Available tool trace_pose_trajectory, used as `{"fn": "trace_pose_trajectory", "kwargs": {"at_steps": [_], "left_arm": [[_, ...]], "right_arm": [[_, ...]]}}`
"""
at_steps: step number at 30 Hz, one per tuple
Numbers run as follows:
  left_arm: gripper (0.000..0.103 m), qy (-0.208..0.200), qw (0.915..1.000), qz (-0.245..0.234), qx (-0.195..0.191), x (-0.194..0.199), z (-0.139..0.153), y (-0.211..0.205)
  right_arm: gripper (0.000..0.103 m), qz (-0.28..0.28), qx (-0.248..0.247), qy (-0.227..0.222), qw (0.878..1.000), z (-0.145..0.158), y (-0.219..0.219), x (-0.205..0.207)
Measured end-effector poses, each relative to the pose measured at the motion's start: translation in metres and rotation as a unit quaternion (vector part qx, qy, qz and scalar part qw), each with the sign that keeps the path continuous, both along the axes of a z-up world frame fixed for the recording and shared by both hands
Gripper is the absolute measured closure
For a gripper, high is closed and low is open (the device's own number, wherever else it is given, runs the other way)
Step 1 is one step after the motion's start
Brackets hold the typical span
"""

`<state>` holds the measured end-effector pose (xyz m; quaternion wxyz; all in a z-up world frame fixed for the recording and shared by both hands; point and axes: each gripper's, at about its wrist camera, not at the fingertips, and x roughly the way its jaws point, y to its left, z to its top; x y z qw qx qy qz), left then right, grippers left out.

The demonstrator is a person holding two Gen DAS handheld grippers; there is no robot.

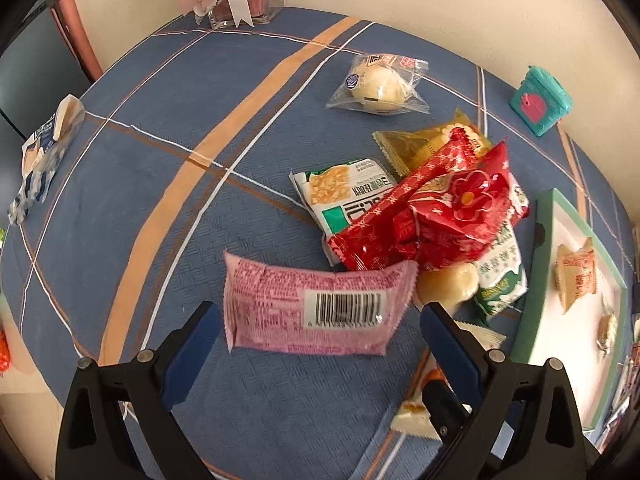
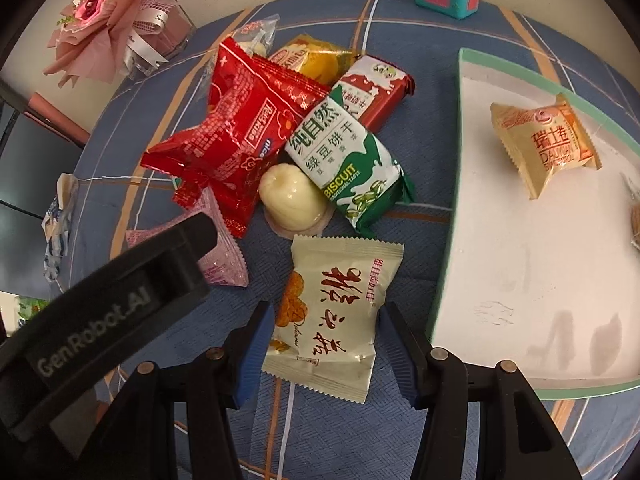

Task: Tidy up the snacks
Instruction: 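Grasp the cream snack bag with the right tool while the left tool grasps the pink pastry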

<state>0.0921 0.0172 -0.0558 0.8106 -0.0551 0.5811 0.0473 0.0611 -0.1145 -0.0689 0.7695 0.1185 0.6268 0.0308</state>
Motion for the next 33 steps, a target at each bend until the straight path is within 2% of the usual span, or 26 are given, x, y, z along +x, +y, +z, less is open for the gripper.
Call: {"fn": "trace_pose_trajectory", "kwargs": {"at_steps": [5,14,27,33], "left_arm": [[0.003,-0.002,0.9999,0.002,0.015,0.008,-0.009,0.005],[0.003,-0.006,0.9999,-0.010,0.007,0.012,-0.015,0.002],[0.003,-0.007,0.9994,-0.026,0.022,0.013,-0.020,-0.014],[0.008,0.000,0.9988,-0.034,0.035,0.010,-0.022,-0.017]], "right_arm": [[0.046,-0.002,0.002,0.005,1.000,-0.005,0.001,0.001],[0.045,0.002,-0.007,0.008,1.000,-0.010,0.009,0.007],[0.043,0.029,-0.047,0.007,0.998,-0.018,0.037,0.008],[0.043,0.025,-0.043,0.007,0.999,-0.020,0.038,0.007]]}}
